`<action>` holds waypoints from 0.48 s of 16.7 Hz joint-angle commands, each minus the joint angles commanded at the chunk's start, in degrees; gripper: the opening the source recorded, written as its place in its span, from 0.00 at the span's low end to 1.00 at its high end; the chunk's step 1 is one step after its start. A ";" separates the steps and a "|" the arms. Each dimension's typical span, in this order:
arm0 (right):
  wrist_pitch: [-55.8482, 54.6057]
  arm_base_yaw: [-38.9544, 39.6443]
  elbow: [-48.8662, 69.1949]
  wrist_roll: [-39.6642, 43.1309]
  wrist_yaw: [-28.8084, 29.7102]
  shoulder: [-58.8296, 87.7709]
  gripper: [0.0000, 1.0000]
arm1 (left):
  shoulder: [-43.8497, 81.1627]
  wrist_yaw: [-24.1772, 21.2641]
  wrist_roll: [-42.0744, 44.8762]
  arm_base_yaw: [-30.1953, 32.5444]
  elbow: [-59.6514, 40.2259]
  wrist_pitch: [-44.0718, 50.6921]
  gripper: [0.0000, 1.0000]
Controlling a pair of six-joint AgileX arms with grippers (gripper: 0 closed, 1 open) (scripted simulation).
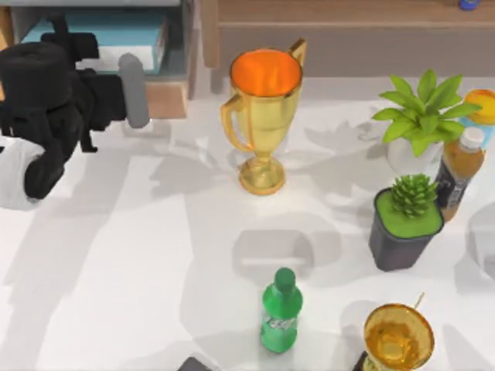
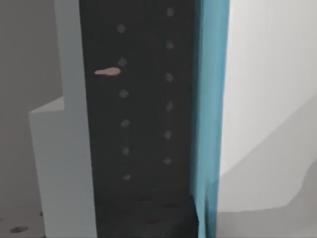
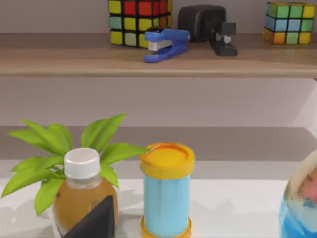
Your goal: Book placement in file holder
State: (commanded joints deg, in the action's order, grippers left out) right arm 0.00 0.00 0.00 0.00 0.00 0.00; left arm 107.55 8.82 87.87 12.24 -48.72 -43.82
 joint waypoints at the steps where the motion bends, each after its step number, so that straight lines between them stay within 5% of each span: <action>1: 0.00 0.00 0.00 0.00 0.00 0.00 1.00 | 0.00 0.00 0.00 0.00 0.00 0.00 0.75; 4: 0.00 0.00 0.00 0.00 0.00 0.00 1.00 | 0.00 0.00 0.00 0.00 0.00 0.00 0.98; 8: 0.00 0.00 0.00 0.00 0.00 0.00 1.00 | 0.00 0.00 0.00 0.00 0.00 0.00 1.00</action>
State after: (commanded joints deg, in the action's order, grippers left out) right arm 0.00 0.00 0.00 0.00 0.00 0.00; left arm 107.55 8.82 87.87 12.24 -48.72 -43.82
